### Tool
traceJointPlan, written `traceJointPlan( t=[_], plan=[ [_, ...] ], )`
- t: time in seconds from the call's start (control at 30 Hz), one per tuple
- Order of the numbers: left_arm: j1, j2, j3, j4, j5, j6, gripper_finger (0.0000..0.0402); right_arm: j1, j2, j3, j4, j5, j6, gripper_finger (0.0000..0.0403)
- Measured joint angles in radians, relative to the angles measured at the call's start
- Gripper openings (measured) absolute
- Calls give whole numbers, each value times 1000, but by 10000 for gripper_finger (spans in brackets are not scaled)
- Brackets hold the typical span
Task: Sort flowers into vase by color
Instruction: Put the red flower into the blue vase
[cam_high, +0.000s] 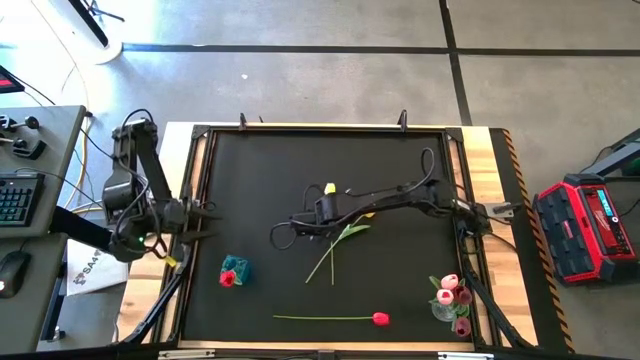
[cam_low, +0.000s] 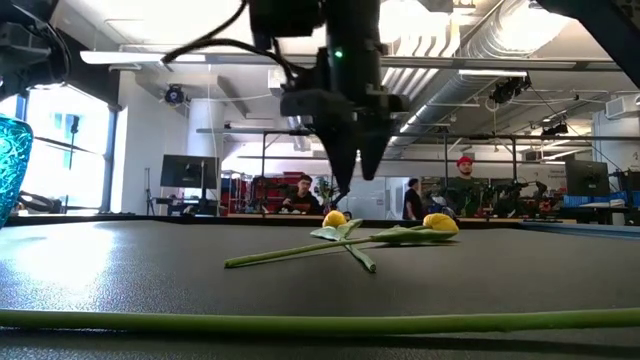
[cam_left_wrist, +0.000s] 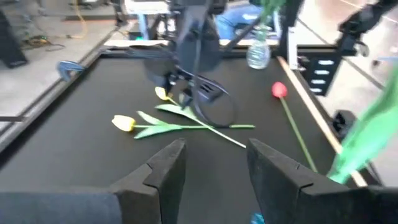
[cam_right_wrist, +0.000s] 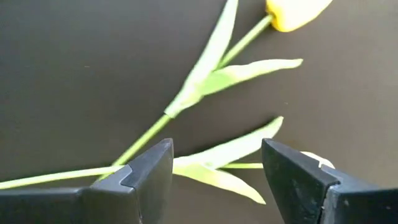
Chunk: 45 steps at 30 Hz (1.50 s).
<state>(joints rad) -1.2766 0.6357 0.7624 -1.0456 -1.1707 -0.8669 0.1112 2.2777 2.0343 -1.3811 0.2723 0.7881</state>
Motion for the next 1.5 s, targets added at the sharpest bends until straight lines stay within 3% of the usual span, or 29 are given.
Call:
traceJointPlan(
  t=[0.3,0.6,0.7,0.87,1.0,1.17,1.37,1.5],
  plan=[
    [47,-85,25,-58,-61,-40,154,-14,-89,-75,1,0,32,231],
    [94,-143,295,-55,117,35,153,33,-229,-67,28,-171,389,231],
    [95,-143,382,-54,138,144,153,58,-229,-66,92,-214,225,231],
    [95,-143,423,-57,92,292,153,102,-203,-66,217,-157,-158,231],
    [95,-142,424,-56,54,282,153,124,-190,-68,336,-122,-169,231],
    [95,-143,436,-56,117,277,153,108,-189,-68,453,-123,-123,231],
    [95,-138,398,-52,108,243,153,118,-189,-68,481,-121,-27,231],
    [95,-123,372,-53,47,224,153,175,-189,-68,471,-10,-22,231]
  ],
)
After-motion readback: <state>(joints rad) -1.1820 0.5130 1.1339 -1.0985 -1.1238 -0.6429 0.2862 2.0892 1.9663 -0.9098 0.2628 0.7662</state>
